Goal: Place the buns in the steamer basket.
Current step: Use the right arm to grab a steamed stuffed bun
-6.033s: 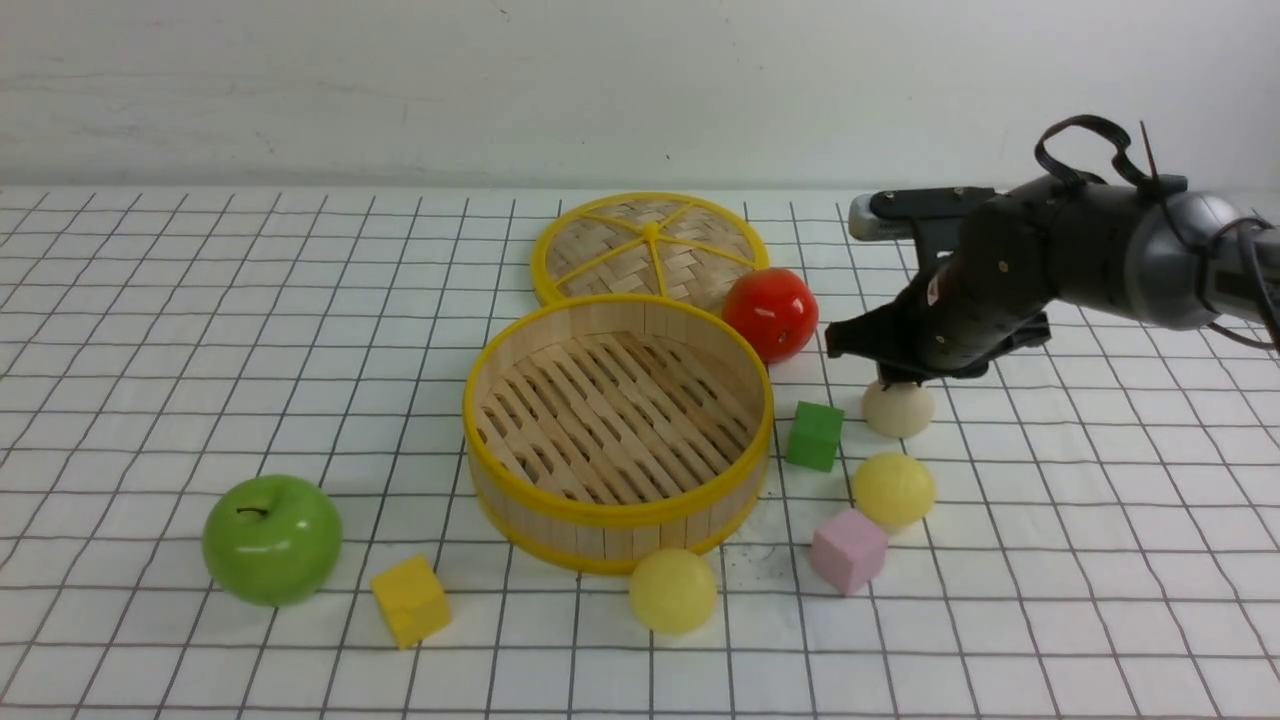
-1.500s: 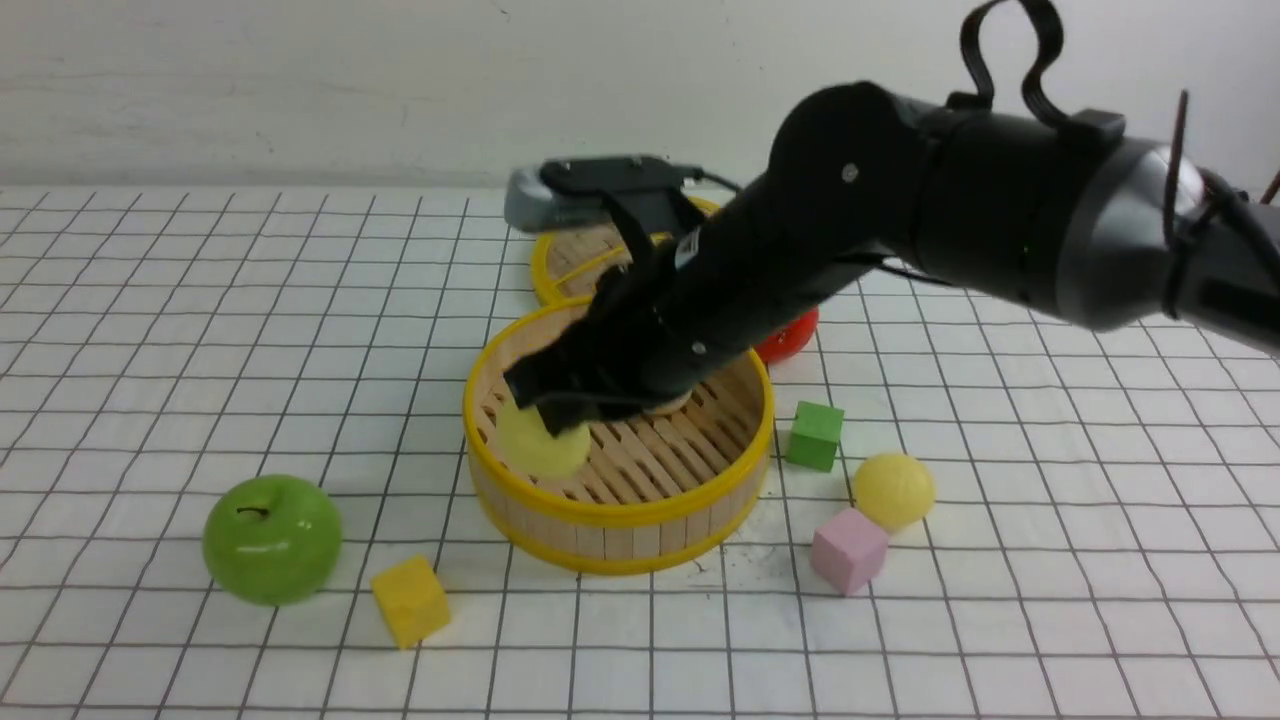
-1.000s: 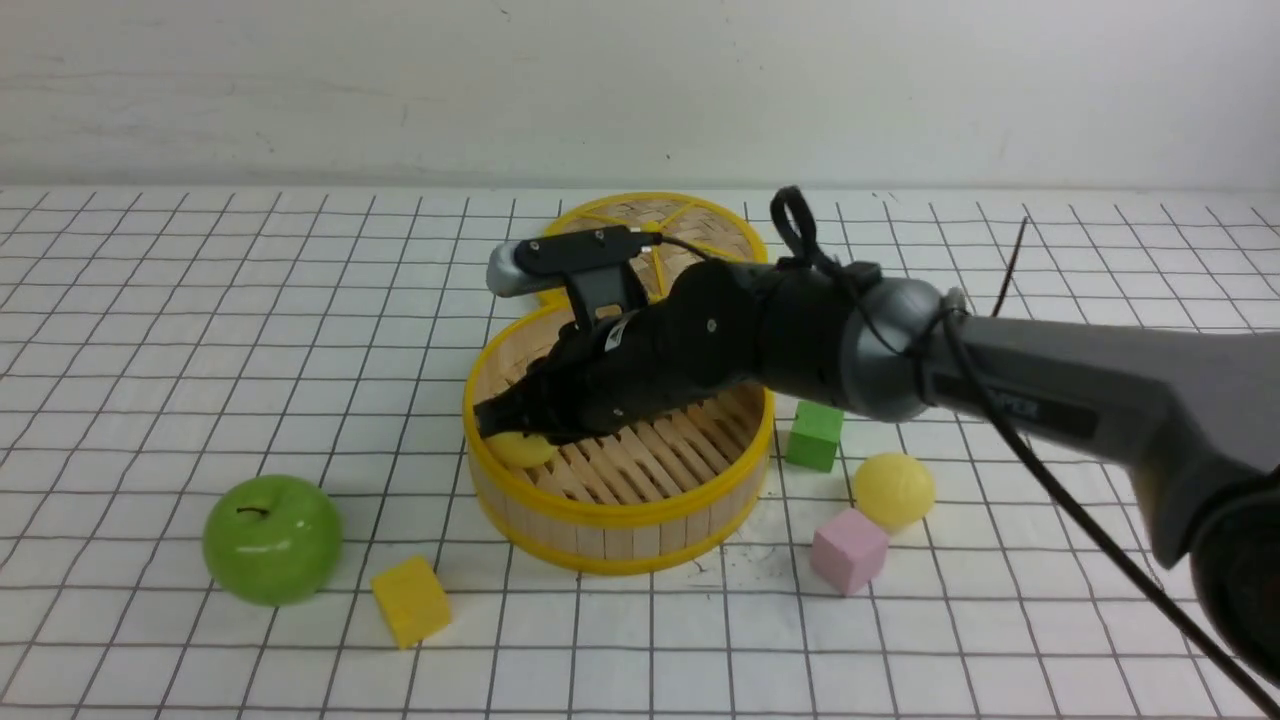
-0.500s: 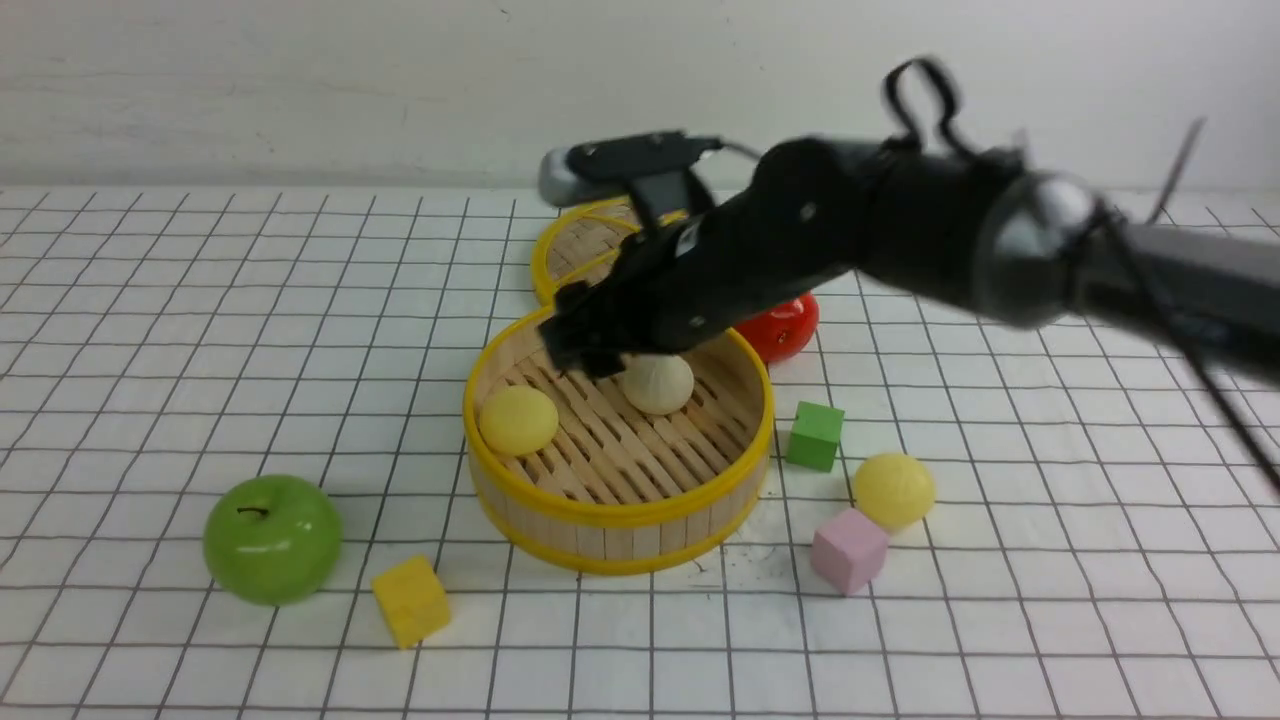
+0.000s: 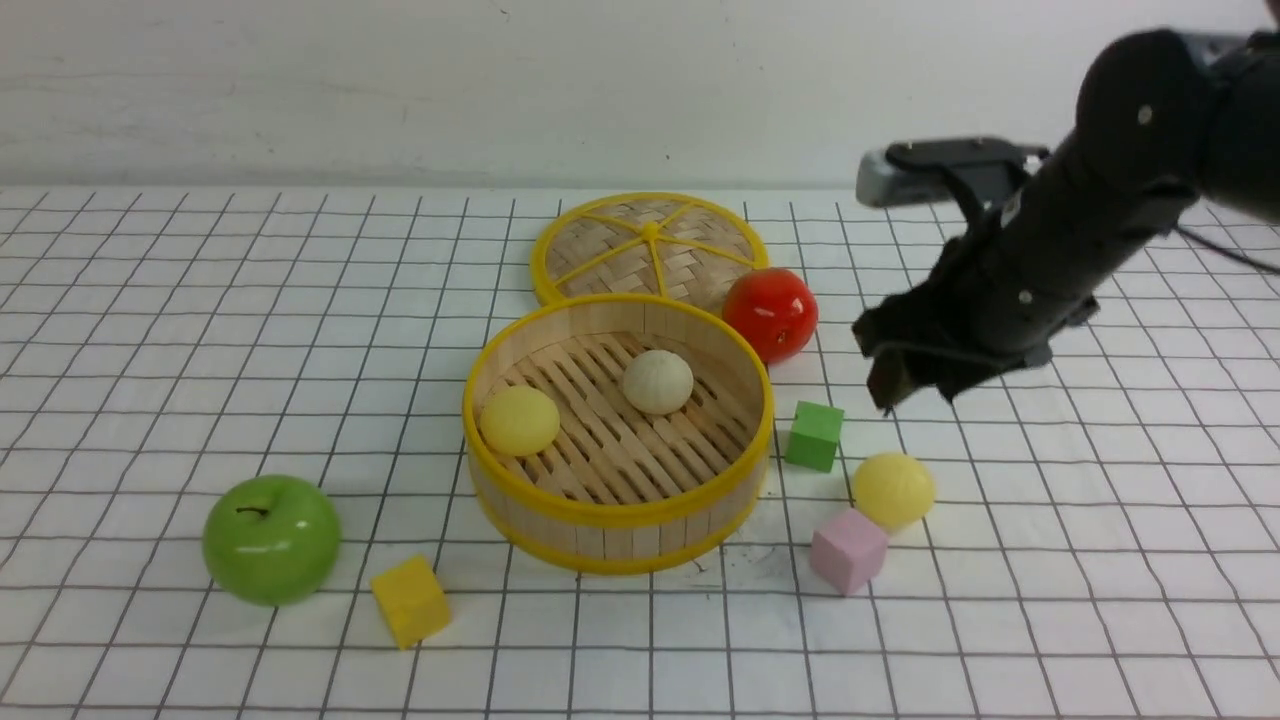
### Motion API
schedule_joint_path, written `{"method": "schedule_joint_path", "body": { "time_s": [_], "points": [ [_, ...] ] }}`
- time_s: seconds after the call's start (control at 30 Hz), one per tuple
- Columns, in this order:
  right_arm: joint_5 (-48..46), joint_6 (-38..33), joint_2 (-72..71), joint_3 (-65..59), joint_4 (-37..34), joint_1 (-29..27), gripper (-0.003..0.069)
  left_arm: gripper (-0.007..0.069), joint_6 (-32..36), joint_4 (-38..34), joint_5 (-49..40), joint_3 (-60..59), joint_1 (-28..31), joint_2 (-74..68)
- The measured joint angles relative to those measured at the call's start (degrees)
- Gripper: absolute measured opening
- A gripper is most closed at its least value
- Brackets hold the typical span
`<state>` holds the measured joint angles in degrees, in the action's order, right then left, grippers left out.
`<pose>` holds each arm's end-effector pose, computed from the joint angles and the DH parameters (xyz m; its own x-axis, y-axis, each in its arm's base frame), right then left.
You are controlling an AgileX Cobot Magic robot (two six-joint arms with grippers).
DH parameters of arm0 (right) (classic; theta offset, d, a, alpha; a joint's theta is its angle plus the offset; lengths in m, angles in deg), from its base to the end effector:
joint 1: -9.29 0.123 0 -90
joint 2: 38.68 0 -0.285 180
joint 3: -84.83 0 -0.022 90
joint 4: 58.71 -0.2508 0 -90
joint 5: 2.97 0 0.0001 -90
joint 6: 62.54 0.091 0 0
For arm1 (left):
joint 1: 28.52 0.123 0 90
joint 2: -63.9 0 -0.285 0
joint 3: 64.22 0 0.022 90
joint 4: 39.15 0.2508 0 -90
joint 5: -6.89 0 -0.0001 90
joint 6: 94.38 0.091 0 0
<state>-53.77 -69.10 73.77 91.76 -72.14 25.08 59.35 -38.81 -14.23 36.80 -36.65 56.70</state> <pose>0.3740 0.1228 0.2590 -0.8873 -0.2148 -0.4080 -0.3083 0.9344 0.1783 0.0524 -0.0073 0.1702 -0.3257 -0.3955 -0.8588 -0.0035 0.9088 -0.4173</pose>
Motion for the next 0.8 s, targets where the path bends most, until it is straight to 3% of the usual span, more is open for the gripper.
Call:
{"method": "schedule_joint_path", "body": {
  "time_s": [0.2, 0.53, 0.63, 0.77, 0.8],
  "points": [
    [8.58, 3.36, 2.27, -6.02, -0.37, -0.30, 0.0356, 0.0238, 0.00, 0.00, 0.00, 0.00, 0.00, 0.00],
    [12.79, 4.45, 6.50, -6.53, 0.11, -0.36, 0.0350, 0.0238, 0.00, 0.00, 0.00, 0.00, 0.00, 0.00],
    [13.33, 4.45, 7.44, -6.53, 0.18, -0.36, 0.0310, 0.0238, 0.00, 0.00, 0.00, 0.00, 0.00, 0.00],
    [13.74, 4.45, 7.69, -6.53, 0.24, -0.36, 0.0178, 0.0238, 0.00, 0.00, 0.00, 0.00, 0.00, 0.00],
    [13.74, 4.47, 7.75, -6.53, 0.24, -0.36, 0.0116, 0.0238, 0.00, 0.00, 0.00, 0.00, 0.00, 0.00]
  ]
}}
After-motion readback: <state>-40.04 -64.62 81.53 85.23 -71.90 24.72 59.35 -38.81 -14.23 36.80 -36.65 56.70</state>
